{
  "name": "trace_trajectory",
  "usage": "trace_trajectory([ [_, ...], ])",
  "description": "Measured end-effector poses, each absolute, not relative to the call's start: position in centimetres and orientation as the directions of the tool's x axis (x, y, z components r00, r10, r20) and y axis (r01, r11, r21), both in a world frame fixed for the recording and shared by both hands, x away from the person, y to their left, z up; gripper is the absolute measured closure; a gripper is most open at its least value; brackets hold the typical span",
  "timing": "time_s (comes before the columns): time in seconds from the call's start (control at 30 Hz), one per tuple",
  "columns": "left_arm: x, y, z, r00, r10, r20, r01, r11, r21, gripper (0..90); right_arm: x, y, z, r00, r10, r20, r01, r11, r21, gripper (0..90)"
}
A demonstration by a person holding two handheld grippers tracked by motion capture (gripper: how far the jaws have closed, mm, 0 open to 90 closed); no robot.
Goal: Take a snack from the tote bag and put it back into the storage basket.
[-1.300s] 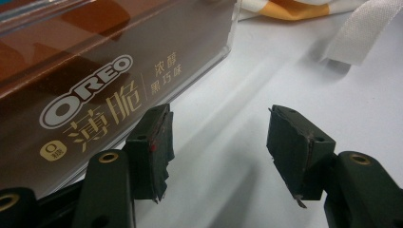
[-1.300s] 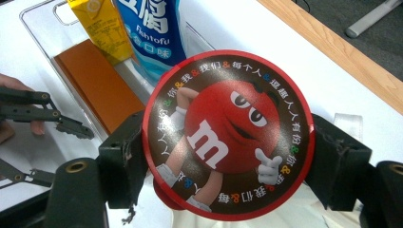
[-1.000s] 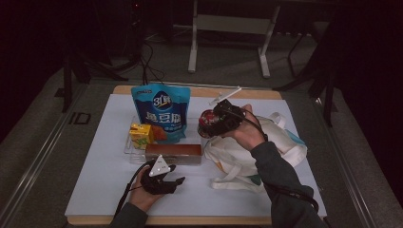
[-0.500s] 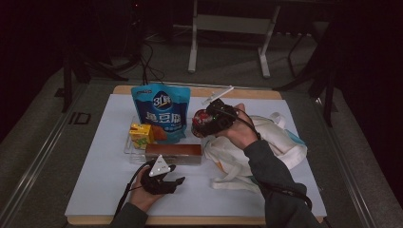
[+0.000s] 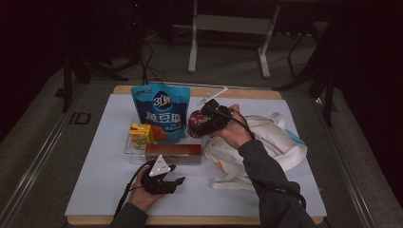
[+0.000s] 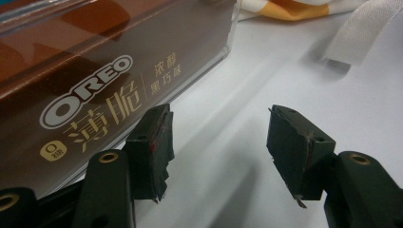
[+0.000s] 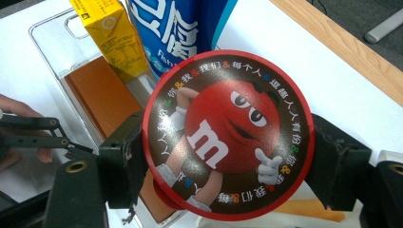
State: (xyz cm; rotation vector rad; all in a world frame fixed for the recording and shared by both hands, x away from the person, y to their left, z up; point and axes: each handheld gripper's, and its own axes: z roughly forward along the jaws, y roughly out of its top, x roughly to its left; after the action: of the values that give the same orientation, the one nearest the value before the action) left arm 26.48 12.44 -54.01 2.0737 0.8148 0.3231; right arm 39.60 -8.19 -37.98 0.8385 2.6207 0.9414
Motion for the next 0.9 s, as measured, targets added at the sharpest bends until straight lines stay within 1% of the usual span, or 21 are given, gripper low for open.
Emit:
trace_trajectory([
  [0.37,26.5,12.5,-54.0,0.753,0.655,-0.065,0.431,-0.416,0.801,41.5,40.2,-7.5,-39.2,-0.809,0.587,-0.008,0.451,0.63,0.633,25.5],
  [0.9,26.5,12.5,-54.0,0.753,0.655,-0.064,0.43,-0.417,0.801,41.5,40.6,-6.1,-40.5,-0.811,0.586,-0.01,0.461,0.649,0.606,25.5],
])
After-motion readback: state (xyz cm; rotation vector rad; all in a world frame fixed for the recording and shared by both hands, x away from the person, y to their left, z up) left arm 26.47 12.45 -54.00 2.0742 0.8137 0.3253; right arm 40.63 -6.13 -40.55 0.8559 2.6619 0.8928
